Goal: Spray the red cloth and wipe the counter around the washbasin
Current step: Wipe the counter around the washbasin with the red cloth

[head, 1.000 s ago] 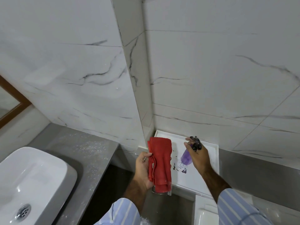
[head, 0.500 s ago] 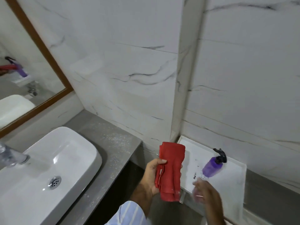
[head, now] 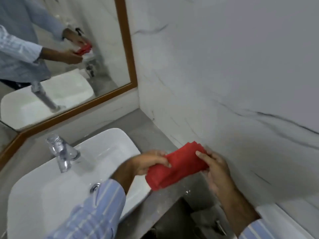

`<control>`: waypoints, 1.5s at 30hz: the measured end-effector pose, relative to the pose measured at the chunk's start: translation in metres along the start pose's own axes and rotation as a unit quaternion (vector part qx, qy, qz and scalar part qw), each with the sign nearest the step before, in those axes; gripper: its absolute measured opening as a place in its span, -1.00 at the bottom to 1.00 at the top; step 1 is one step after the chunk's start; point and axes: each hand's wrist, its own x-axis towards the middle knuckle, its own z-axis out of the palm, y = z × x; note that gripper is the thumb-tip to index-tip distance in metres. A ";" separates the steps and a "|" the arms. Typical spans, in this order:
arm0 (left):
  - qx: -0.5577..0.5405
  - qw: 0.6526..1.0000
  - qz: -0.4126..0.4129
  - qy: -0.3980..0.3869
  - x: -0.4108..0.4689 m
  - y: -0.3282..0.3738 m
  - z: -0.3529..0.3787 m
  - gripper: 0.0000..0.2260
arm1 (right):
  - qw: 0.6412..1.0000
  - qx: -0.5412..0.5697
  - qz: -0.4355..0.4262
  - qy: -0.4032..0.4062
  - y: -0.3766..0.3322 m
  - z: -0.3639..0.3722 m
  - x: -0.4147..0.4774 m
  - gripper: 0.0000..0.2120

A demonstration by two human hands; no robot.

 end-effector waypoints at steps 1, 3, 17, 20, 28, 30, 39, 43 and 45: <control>0.059 0.998 0.007 0.037 0.005 0.013 -0.026 -0.56 | 1.000 -0.027 -0.012 -0.003 -0.001 0.016 0.015 -0.81; 0.175 0.980 0.021 0.092 0.019 0.040 -0.085 -0.64 | 0.994 -0.098 -0.040 -0.005 0.001 0.054 0.052 -0.81; 0.647 0.744 0.039 0.162 0.171 0.045 -0.193 -0.73 | 0.650 -0.689 -0.289 -0.139 0.105 0.126 0.198 -0.79; 0.663 0.744 -0.024 0.081 0.185 0.009 -0.196 -0.67 | 0.601 -0.718 -0.290 -0.197 0.133 0.102 0.191 -0.75; 0.435 0.742 0.119 0.495 0.081 -0.019 -0.209 -0.54 | 0.591 -0.687 -0.370 -0.206 0.145 0.115 0.203 -0.57; 0.458 0.690 0.036 0.559 0.058 -0.044 -0.215 -0.31 | 0.559 -0.697 -0.398 -0.207 0.155 0.137 0.225 -0.52; 0.478 0.664 -0.035 0.574 0.071 -0.077 -0.214 -0.12 | 0.484 -0.663 -0.409 -0.399 0.208 0.211 0.239 -0.35; 0.476 0.658 -0.021 0.584 0.071 -0.077 -0.215 -0.12 | 0.468 -0.675 -0.439 -0.364 0.206 0.245 0.271 -0.40; 0.477 0.654 -0.022 0.587 0.073 -0.078 -0.215 -0.12 | 0.516 -0.711 -0.406 -0.254 0.195 0.251 0.303 -0.40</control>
